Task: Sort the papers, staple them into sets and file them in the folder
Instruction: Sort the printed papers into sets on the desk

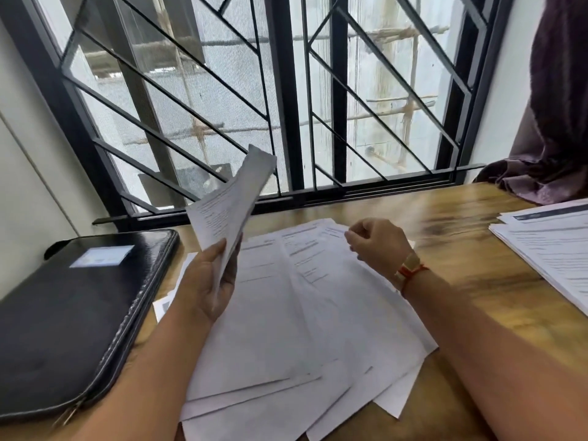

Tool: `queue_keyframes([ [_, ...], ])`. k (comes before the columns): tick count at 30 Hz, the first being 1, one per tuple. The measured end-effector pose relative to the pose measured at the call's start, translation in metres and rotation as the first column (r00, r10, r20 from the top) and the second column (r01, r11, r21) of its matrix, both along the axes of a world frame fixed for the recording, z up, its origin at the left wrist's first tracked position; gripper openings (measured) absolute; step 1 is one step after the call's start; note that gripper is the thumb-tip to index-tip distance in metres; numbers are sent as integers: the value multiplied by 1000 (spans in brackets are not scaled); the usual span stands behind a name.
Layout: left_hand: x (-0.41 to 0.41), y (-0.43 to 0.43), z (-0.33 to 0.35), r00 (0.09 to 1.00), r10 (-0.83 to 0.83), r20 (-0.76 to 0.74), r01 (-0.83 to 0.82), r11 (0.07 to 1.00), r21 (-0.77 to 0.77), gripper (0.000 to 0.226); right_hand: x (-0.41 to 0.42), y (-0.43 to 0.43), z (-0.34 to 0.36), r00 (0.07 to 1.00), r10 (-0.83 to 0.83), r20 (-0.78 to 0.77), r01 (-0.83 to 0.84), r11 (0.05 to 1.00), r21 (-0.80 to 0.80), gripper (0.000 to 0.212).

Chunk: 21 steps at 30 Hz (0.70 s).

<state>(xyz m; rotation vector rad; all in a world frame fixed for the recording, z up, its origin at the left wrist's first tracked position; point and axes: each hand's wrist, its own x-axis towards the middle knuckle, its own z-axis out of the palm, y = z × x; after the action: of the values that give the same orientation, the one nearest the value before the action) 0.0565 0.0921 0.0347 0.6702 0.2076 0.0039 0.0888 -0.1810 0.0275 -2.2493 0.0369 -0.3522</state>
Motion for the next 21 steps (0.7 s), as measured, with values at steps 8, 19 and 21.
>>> queue_keyframes([
  [8,2,0,-6,1000,24,14,-24,1000,2,38,-11,2,1,973,-3,-232,-116,861,-496,61],
  [19,4,-1,-9,1000,27,6,-27,993,114,37,-13,1,3,959,27,-281,-127,931,-343,50],
  [21,3,-4,-9,999,32,8,-33,990,140,33,-10,0,2,961,27,-277,-117,942,-315,38],
])
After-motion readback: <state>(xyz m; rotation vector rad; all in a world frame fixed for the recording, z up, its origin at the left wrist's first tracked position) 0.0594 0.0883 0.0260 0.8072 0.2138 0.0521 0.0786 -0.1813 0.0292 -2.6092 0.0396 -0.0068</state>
